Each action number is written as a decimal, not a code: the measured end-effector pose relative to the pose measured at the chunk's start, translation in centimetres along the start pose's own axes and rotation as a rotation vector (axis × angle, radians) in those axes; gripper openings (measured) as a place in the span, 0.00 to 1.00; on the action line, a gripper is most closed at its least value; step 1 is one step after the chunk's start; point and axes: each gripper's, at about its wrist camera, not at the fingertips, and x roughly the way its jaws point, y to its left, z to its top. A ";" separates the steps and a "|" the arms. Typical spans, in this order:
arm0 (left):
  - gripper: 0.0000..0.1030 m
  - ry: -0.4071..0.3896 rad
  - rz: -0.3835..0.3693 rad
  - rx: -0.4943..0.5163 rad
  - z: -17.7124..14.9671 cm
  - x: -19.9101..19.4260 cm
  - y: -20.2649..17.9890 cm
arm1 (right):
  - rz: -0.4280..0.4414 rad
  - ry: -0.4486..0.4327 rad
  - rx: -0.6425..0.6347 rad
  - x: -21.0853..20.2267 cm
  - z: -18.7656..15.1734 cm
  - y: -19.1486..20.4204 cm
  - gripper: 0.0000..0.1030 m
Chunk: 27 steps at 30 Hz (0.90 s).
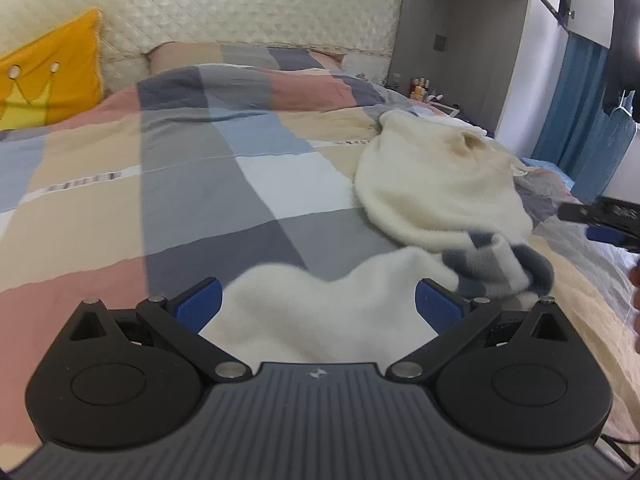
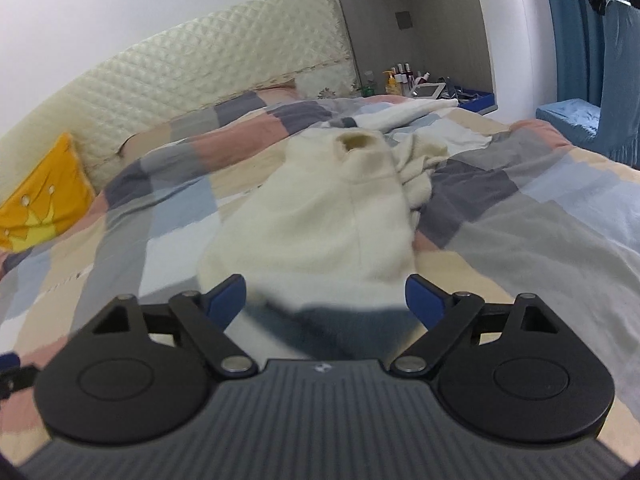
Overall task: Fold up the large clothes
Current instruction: 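Reach both tools toward the cream sweater and close the right gripper on its hem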
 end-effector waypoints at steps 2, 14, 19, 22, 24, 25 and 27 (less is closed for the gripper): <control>1.00 -0.003 -0.014 0.001 0.5 1.8 0.2 | -0.011 -0.015 -0.004 2.4 0.8 -0.2 0.85; 1.00 -0.020 -0.059 0.007 2.4 7.9 0.3 | -0.116 -0.017 -0.018 16.1 6.6 -2.2 0.84; 1.00 -0.008 -0.078 -0.024 3.3 9.4 0.4 | -0.108 0.032 -0.043 18.0 5.9 -2.1 0.61; 1.00 0.002 -0.097 -0.044 3.7 9.8 0.3 | -0.088 0.020 -0.071 17.2 5.6 -1.6 0.26; 1.00 0.005 -0.104 -0.039 4.0 9.8 -0.2 | -0.058 -0.001 -0.066 16.0 5.5 -1.4 0.22; 1.00 0.008 -0.110 -0.037 4.3 9.8 -0.4 | -0.042 -0.008 -0.065 15.3 5.3 -1.3 0.20; 1.00 0.013 -0.136 -0.047 4.8 9.6 -0.8 | -0.012 -0.019 -0.078 14.2 5.3 -0.8 0.18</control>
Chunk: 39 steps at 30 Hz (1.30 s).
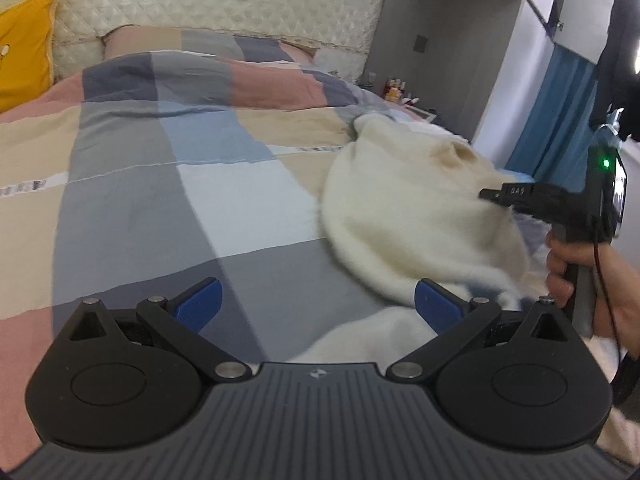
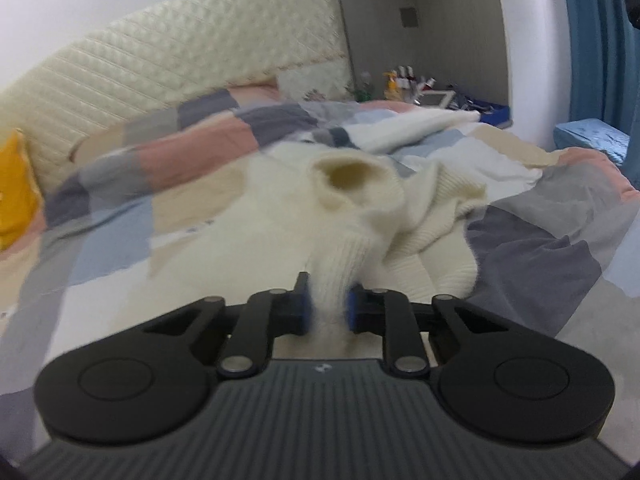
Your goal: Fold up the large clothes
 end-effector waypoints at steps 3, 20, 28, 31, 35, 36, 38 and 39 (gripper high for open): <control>1.00 0.003 -0.032 -0.006 0.8 -0.6 -1.2 | 0.045 -0.012 -0.052 -2.4 0.1 1.4 0.17; 1.00 -0.034 -0.134 0.009 5.4 -9.6 -6.6 | 0.309 -0.056 -0.129 -18.1 -3.3 8.1 0.16; 1.00 -0.057 -0.142 0.014 4.8 -17.7 -6.8 | 0.408 -0.069 -0.125 -24.0 -5.7 12.6 0.15; 1.00 -0.048 -0.143 0.037 4.3 -20.4 -6.8 | 0.432 -0.070 -0.083 -25.8 -7.0 14.0 0.15; 1.00 -0.034 -0.155 0.026 2.8 -23.3 -6.0 | 0.455 -0.058 -0.062 -27.9 -9.1 15.5 0.15; 1.00 -0.029 -0.156 0.021 2.3 -24.0 -5.7 | 0.460 -0.054 -0.060 -28.6 -9.7 15.9 0.15; 1.00 -0.025 -0.153 0.016 1.0 -25.2 -5.2 | 0.463 -0.055 -0.082 -29.9 -10.9 16.7 0.15; 1.00 -0.026 -0.155 0.010 0.3 -25.8 -4.8 | 0.467 -0.055 -0.097 -30.5 -11.5 17.1 0.15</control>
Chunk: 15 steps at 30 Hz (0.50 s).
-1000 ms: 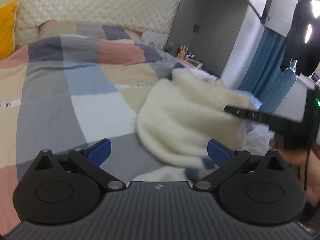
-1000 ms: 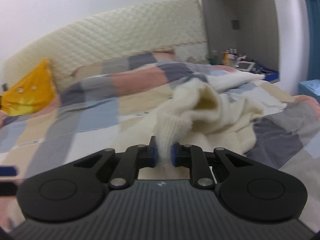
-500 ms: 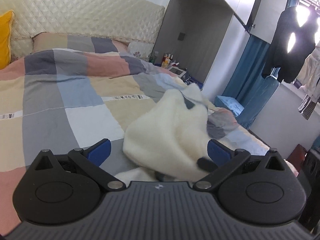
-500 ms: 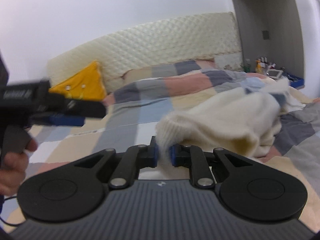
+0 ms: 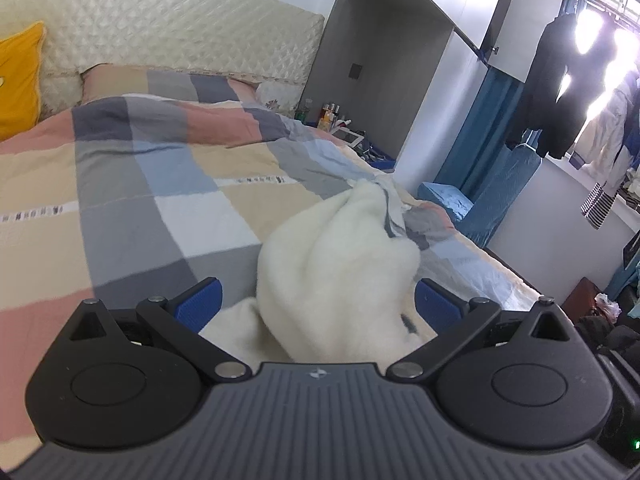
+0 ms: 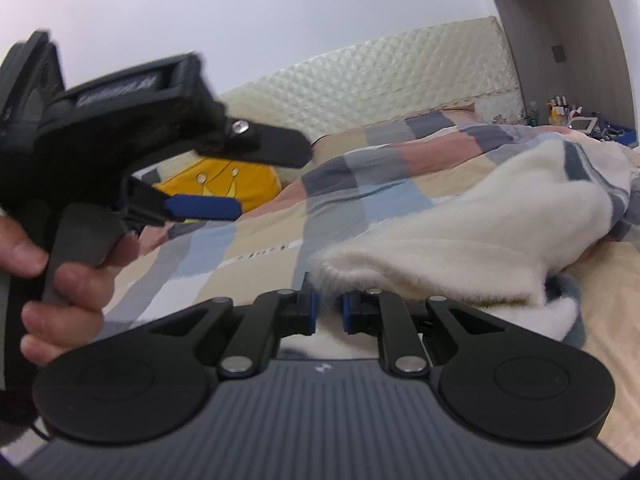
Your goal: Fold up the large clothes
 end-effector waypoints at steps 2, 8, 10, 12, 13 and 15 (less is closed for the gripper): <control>1.00 -0.006 -0.005 -0.026 -1.4 -1.5 0.5 | 0.026 0.018 -0.013 -0.7 -1.2 1.2 0.15; 1.00 -0.021 0.005 -0.082 -7.0 -4.3 1.5 | 0.031 0.115 -0.059 -0.8 -5.3 3.0 0.15; 1.00 -0.019 0.008 -0.105 -8.5 -4.1 2.1 | 0.009 0.137 -0.045 -0.5 -5.9 3.0 0.15; 1.00 -0.018 0.005 -0.138 -10.1 -4.0 2.7 | 0.001 0.155 -0.036 -0.4 -6.1 2.9 0.17; 1.00 -0.017 0.002 -0.156 -10.7 -3.9 3.0 | 0.001 0.165 -0.023 -0.3 -6.2 2.7 0.17; 1.00 -0.013 0.001 -0.191 -11.7 -3.4 3.5 | 0.009 0.195 0.009 -0.1 -6.3 2.4 0.23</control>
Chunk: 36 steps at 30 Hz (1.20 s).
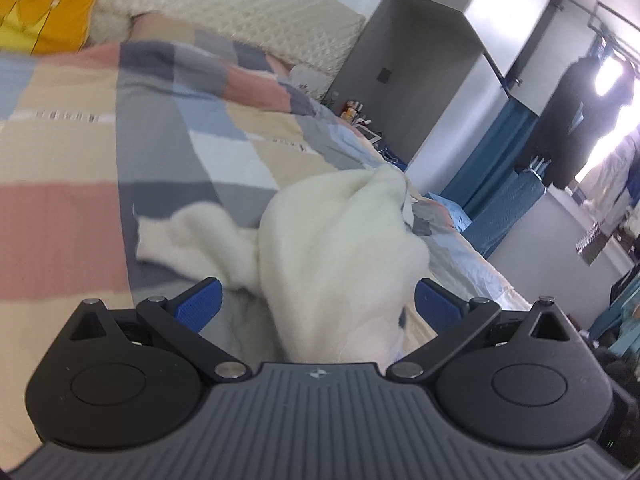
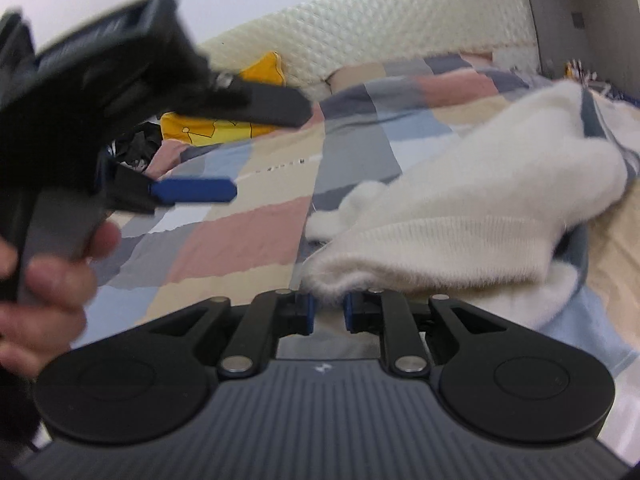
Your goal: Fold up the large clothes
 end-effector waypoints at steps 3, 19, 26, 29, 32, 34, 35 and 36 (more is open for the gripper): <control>1.00 0.009 0.009 -0.008 -1.2 0.4 0.4 | 0.020 0.052 0.071 0.0 -0.3 -0.7 0.43; 0.75 0.095 -0.015 -0.004 -6.1 1.3 -1.9 | -0.211 0.080 0.262 -3.4 0.2 -7.2 0.64; 0.59 0.132 0.008 0.022 -7.3 3.5 -2.2 | -0.277 0.047 0.254 -3.8 0.9 -9.5 0.64; 0.55 0.141 0.024 0.024 -7.6 4.8 -1.9 | -0.273 0.045 0.262 -3.5 0.8 -10.3 0.64; 0.51 0.150 0.044 0.038 -8.1 5.7 -1.7 | -0.266 0.053 0.276 -3.4 0.7 -10.6 0.64; 0.49 0.153 0.060 0.045 -8.3 6.2 -1.5 | -0.260 0.063 0.275 -3.1 0.7 -10.6 0.64; 0.48 0.153 0.063 0.046 -8.4 6.4 -1.4 | -0.256 0.068 0.271 -3.0 0.7 -10.6 0.64; 0.47 0.152 0.066 0.047 -8.5 6.6 -1.3 | -0.255 0.071 0.267 -2.9 0.7 -10.4 0.64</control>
